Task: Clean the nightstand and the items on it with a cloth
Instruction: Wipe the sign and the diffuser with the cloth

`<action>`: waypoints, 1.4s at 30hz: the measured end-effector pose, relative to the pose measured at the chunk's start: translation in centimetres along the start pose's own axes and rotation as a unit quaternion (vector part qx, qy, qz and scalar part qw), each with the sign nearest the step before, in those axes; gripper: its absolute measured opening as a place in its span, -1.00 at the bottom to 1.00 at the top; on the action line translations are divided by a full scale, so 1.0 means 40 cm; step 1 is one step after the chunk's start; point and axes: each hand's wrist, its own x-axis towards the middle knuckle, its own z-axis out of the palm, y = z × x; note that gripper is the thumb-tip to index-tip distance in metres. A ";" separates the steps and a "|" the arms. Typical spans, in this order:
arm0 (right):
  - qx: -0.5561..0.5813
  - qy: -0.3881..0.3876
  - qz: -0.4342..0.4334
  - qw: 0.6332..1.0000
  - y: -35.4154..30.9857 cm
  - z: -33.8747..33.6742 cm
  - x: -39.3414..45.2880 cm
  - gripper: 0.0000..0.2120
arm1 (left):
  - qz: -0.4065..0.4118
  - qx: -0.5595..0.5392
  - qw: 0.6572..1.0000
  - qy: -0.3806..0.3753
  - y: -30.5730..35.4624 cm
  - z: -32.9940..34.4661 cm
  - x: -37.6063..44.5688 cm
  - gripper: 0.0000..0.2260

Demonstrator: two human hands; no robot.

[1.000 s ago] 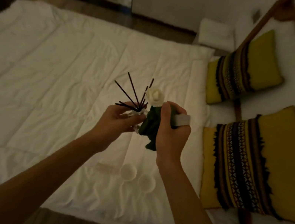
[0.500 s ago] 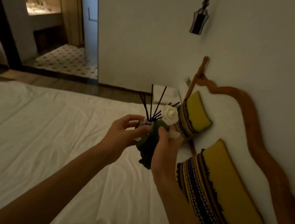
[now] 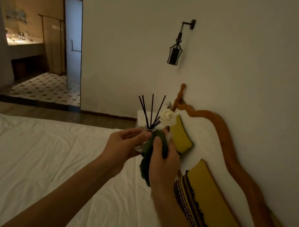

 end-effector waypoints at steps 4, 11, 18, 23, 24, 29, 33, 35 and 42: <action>-0.074 0.015 -0.084 0.994 0.000 0.018 -0.016 -0.64 | -0.003 -0.008 1.000 -0.007 0.007 -0.006 0.006 -0.68; -0.095 -0.048 0.013 0.994 -0.051 0.017 0.080 -0.78 | -0.013 0.038 0.997 -0.063 0.041 -0.052 0.002 -0.56; -0.041 0.035 -0.026 0.998 -0.062 0.071 0.009 -0.84 | -0.010 -0.025 0.999 -0.045 0.060 -0.069 0.004 -0.60; -0.060 0.044 -0.088 0.993 -0.073 0.092 -0.018 -0.82 | 0.039 0.026 0.997 -0.062 0.065 -0.071 -0.019 -0.68; -0.065 0.044 -0.094 0.992 -0.077 0.092 -0.017 -0.80 | 0.041 0.031 0.996 -0.074 0.068 -0.075 -0.023 -0.69; -0.062 -0.006 -0.095 0.994 -0.094 0.099 -0.009 -0.83 | 0.030 0.057 0.990 -0.122 0.099 -0.121 -0.026 -0.72; 0.029 -0.091 0.003 0.995 -0.108 0.097 0.020 -0.92 | 0.027 0.092 0.984 -0.147 0.126 -0.152 -0.021 -0.74; 0.062 -0.137 0.078 0.986 -0.104 0.093 0.043 -0.92 | 0.019 0.095 0.980 -0.173 0.138 -0.165 -0.017 -0.75; 0.138 -0.090 0.133 0.977 -0.086 0.096 0.046 -0.64 | 0.018 0.018 0.990 -0.140 0.126 -0.137 -0.001 -0.82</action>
